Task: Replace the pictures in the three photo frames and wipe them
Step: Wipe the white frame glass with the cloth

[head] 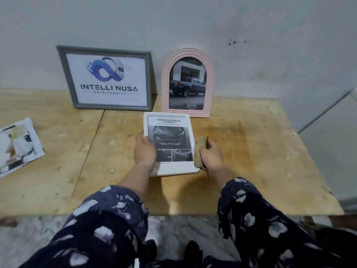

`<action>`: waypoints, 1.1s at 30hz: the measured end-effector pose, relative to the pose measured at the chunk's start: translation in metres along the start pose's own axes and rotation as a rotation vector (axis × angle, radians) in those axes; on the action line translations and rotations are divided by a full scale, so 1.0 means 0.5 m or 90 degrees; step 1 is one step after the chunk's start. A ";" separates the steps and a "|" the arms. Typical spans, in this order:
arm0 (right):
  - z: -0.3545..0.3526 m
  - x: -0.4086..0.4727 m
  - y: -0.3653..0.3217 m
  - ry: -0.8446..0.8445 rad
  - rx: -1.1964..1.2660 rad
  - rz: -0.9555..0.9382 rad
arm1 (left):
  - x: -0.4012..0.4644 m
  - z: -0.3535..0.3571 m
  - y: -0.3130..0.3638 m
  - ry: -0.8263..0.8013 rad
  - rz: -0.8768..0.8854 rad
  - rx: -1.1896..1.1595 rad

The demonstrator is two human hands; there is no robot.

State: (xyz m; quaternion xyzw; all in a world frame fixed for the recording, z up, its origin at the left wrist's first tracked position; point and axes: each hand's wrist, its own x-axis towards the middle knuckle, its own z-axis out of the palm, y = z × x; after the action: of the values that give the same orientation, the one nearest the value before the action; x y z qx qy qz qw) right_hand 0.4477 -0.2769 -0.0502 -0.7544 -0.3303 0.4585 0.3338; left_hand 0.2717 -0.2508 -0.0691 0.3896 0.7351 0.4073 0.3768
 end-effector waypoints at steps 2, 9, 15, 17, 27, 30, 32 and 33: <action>0.033 0.000 -0.031 -0.036 -0.032 -0.026 | 0.014 -0.051 -0.001 0.047 -0.021 -0.054; 0.206 -0.016 -0.113 -0.109 -0.180 -0.133 | 0.073 -0.304 -0.042 0.237 -0.035 -0.076; 0.407 -0.061 -0.163 -0.181 -0.329 -0.246 | 0.099 -0.527 -0.073 0.356 -0.027 -0.094; 0.473 -0.080 -0.147 -0.241 -0.407 -0.291 | 0.111 -0.589 -0.084 0.392 -0.034 -0.102; 0.580 -0.132 -0.187 -0.156 -0.598 -0.309 | 0.176 -0.686 -0.093 0.391 -0.044 -0.144; 0.582 -0.138 -0.268 -0.281 -0.205 -0.238 | 0.193 -0.649 -0.054 0.320 -0.018 -0.165; 0.561 -0.135 -0.308 -0.309 -0.043 -0.182 | 0.199 -0.608 -0.023 0.278 -0.003 -0.167; 0.539 -0.137 -0.320 -0.307 -0.027 -0.182 | 0.204 -0.585 -0.012 0.255 0.001 -0.167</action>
State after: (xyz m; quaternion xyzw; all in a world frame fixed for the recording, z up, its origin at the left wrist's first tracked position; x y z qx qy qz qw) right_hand 0.1463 -0.1885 0.0150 -0.5763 -0.5126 0.5660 0.2911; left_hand -0.0269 -0.2526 0.0138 0.2494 0.7356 0.5687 0.2709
